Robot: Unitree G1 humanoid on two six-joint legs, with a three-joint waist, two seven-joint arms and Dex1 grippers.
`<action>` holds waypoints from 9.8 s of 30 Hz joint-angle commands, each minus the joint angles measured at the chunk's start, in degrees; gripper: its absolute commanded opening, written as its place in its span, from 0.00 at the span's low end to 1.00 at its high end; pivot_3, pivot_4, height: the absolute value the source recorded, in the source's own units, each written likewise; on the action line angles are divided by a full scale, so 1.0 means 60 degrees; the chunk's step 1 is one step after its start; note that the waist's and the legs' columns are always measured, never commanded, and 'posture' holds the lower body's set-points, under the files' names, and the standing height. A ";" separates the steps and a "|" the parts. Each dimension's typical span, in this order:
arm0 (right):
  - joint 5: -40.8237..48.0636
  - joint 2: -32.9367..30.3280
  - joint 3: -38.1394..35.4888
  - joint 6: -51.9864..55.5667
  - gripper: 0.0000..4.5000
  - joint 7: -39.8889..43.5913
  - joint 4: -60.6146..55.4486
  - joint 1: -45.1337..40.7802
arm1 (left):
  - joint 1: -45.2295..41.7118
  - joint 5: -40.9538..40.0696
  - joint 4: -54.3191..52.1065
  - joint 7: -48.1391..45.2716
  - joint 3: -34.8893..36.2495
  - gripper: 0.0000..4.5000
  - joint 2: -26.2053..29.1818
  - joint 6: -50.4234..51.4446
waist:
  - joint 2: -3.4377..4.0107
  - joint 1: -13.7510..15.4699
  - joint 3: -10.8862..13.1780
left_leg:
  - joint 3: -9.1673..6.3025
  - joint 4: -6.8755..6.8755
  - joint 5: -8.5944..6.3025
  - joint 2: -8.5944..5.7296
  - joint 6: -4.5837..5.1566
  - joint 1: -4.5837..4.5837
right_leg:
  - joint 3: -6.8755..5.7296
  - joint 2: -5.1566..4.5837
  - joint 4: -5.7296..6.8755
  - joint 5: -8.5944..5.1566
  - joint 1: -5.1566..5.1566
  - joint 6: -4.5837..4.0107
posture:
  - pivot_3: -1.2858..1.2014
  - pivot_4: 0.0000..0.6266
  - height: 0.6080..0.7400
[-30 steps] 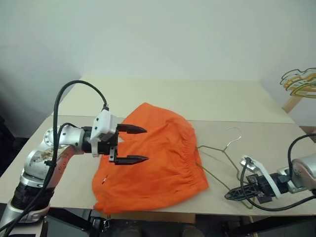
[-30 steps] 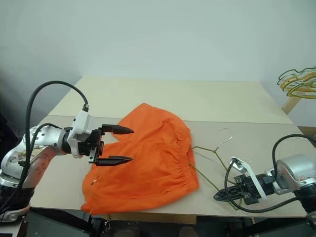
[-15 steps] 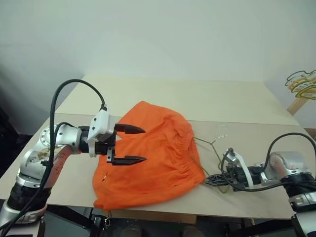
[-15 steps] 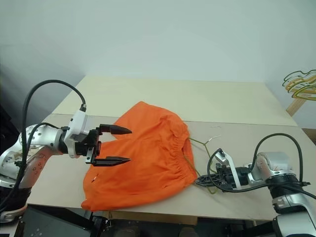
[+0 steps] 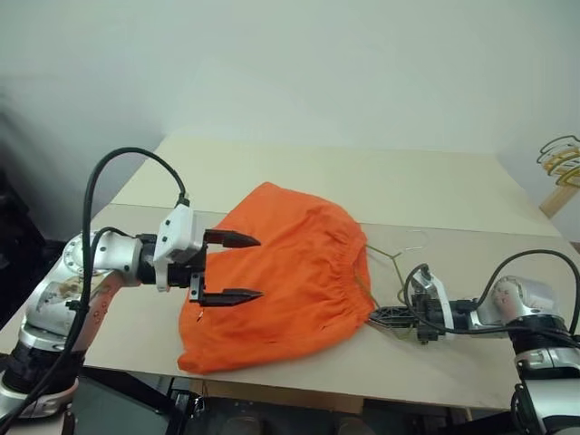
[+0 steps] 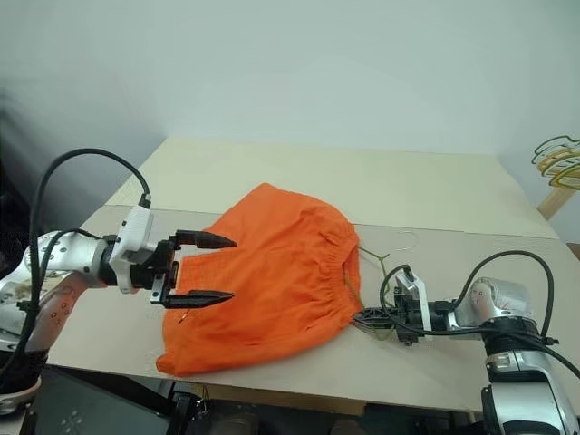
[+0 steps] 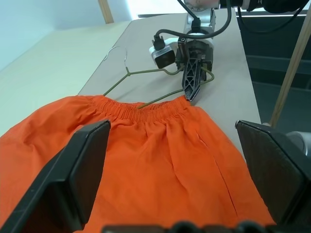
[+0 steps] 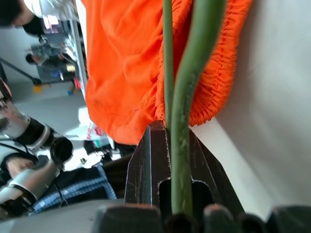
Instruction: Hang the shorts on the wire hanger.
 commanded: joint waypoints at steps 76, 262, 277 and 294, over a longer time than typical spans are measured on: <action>-0.0896 0.2276 -0.2634 -0.2194 0.00 -0.3906 -0.1807 0.0359 | 0.0794 -0.1134 -0.2076 0.3617 0.0649 0.99 -0.1124 0.0989 | -0.0083 -0.0194 -0.0069 | -0.0005 -0.0052 0.0001 0.0016 -0.0002 0.0073 | -0.0002 0.0036 -0.0027 0.0036 0.0050 -0.0047 | 0.56 0.00 1.00; -0.0058 -0.2845 -0.2757 -0.6626 0.00 0.1142 -0.5771 0.1694 | -0.4819 0.3280 0.7545 -0.3694 -0.5647 0.01 0.1640 -0.4013 | 0.0046 -0.1012 -0.0032 | -0.0032 0.0062 -0.0042 0.0004 0.0080 -0.0039 | 0.0034 0.0029 0.0001 0.0021 -0.0014 0.0010 | 0.46 0.00 1.00; 0.0169 -0.2416 -0.2185 -0.7176 0.39 0.0757 -0.7855 0.1893 | -0.5261 0.3861 0.7969 -0.3450 -0.4876 0.01 -0.0211 -0.3508 | 0.0045 -0.0989 -0.0032 | -0.0037 0.0069 -0.0048 0.0002 0.0089 -0.0052 | 0.0023 0.0030 0.0004 0.0021 -0.0015 0.0011 | 0.46 0.00 1.00; 0.0340 -0.0877 0.0147 -0.5012 1.00 -0.1474 -0.7856 -0.2483 | -0.5419 0.4335 0.8090 -0.3694 -0.4325 0.01 -0.0745 -0.3532 | 0.0052 -0.1363 -0.0034 | -0.0035 0.0068 -0.0039 0.0016 0.0074 -0.0037 | 0.0039 0.0035 0.0046 0.0021 -0.0031 0.0010 | 0.46 0.00 1.00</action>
